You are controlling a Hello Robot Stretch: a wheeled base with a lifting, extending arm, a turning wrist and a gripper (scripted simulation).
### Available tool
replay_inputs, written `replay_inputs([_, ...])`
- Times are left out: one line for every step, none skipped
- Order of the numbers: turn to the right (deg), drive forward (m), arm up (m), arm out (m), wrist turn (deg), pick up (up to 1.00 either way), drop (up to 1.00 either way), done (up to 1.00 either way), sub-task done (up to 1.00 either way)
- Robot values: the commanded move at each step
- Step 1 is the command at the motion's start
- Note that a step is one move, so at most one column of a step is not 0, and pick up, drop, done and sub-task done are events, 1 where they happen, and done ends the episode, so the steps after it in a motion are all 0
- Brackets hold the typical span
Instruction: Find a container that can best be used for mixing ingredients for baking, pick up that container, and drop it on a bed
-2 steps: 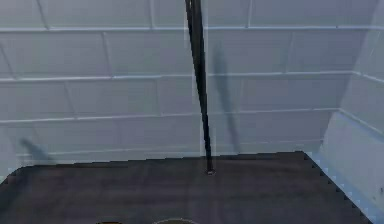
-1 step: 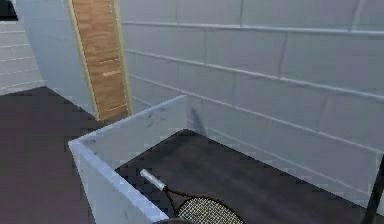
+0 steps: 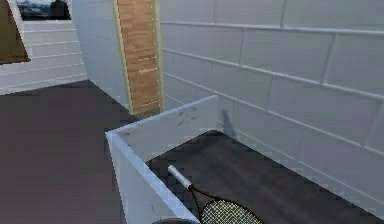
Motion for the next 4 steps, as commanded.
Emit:
replay_inputs([0.0, 0.0, 0.0, 0.4, 0.0, 0.0, 0.0, 0.0, 0.0])
replay_inputs([0.0, 0.0, 0.0, 0.0, 39.0, 0.0, 0.0, 0.0, 0.0])
replay_inputs([0.0, 0.0, -0.16, 0.0, 0.0, 0.0, 0.0, 0.0, 0.0])
replay_inputs([0.0, 0.0, -0.32, 0.0, 0.0, 0.0, 0.0, 0.0, 0.0])
